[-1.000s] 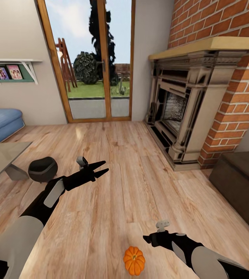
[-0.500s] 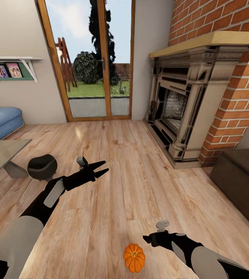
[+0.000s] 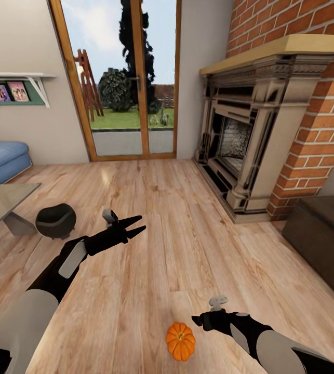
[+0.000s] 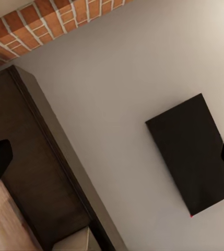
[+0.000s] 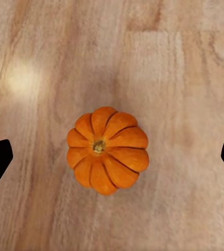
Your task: Place each of the two pumpkins and all three candles from the living room inside a cabinet in the living room (use any cabinet), then make sure every cabinet is closed, and position the cauldron so it is next to a table in the living room.
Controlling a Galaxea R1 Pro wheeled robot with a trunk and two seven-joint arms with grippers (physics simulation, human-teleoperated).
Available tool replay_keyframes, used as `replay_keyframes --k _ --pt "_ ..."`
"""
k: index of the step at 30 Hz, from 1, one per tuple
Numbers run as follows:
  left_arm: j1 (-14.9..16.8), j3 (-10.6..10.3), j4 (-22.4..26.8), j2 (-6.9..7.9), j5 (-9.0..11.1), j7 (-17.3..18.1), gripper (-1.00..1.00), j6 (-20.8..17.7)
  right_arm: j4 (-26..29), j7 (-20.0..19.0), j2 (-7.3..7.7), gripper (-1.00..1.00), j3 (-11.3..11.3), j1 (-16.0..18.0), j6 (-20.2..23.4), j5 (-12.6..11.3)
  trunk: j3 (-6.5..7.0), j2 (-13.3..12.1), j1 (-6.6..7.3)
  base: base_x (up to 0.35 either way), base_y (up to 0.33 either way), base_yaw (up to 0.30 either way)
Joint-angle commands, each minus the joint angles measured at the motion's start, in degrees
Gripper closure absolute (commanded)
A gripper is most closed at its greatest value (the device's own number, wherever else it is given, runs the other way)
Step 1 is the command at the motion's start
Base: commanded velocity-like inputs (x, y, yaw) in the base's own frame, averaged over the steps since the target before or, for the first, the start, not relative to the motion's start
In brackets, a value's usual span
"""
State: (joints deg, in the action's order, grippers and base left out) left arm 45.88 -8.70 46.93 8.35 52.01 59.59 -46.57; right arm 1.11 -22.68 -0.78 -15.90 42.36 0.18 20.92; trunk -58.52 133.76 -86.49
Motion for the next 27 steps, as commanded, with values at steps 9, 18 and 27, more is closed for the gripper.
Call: replay_keyframes --k 9,18,27 --pt "0.0 0.0 0.0 0.00 0.0 0.0 -1.00 0.0 0.0 0.0 0.00 -1.00 0.0 0.0 0.0 -0.1 -1.62 3.6 -1.98 0.000 0.000 0.000" --pt "0.0 0.0 0.0 0.00 0.0 0.0 -1.00 0.0 0.0 0.0 -0.01 -1.00 0.0 0.0 0.0 -0.1 -3.24 7.2 -3.96 0.000 0.000 0.000" --pt "0.0 0.0 0.0 0.00 0.0 0.0 -1.00 0.0 -0.1 0.0 -0.01 -1.00 0.0 0.0 0.0 -0.1 -4.99 9.5 -5.27 0.000 0.000 0.000"
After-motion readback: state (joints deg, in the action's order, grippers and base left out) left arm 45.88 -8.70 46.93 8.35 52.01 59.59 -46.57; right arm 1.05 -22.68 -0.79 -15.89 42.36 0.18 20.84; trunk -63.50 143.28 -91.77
